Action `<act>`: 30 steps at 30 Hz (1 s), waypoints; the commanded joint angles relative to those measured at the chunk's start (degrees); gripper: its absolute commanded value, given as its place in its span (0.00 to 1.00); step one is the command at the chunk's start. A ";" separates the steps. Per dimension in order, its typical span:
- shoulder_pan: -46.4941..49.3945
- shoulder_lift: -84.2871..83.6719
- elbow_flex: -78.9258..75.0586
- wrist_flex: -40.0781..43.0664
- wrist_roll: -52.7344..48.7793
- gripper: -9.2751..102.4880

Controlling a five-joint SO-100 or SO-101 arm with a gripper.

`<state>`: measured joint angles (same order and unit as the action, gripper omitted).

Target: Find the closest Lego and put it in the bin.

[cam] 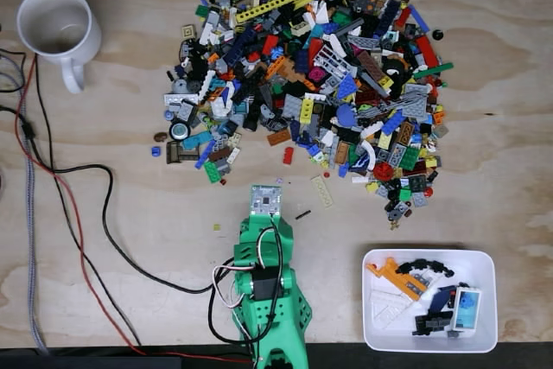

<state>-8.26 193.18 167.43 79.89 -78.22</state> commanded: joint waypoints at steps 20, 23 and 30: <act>1.85 0.18 3.69 -5.10 -1.49 0.08; 3.78 -5.80 1.58 -12.13 0.00 0.10; 6.94 -48.52 -17.75 -25.58 2.29 0.17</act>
<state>-3.34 161.02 162.95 60.21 -76.99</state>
